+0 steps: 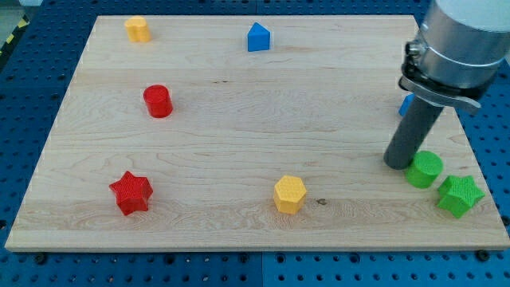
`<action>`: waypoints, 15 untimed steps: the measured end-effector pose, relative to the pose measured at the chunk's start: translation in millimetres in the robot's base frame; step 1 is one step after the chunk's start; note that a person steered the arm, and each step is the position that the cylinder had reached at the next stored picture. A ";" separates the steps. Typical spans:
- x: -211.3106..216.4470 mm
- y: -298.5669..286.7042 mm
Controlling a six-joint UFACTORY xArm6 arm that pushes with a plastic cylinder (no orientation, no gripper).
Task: Move the blue triangle above to the blue cube
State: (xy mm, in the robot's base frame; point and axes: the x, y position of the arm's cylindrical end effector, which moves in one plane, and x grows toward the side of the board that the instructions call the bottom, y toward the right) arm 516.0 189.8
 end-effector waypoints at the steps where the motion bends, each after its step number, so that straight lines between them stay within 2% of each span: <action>1: 8.5 11.7; 2: 12.0 8.9; 3: -19.6 -39.4; 6: -166.9 -212.6; 7: -204.5 -262.4; 8: -254.0 -276.9; 9: -272.5 -271.0; 11: -253.4 -190.1; 12: -258.3 -173.2; 13: -288.4 -181.9; 14: -292.6 -168.8; 15: -251.2 -135.1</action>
State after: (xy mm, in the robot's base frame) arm 264.8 54.7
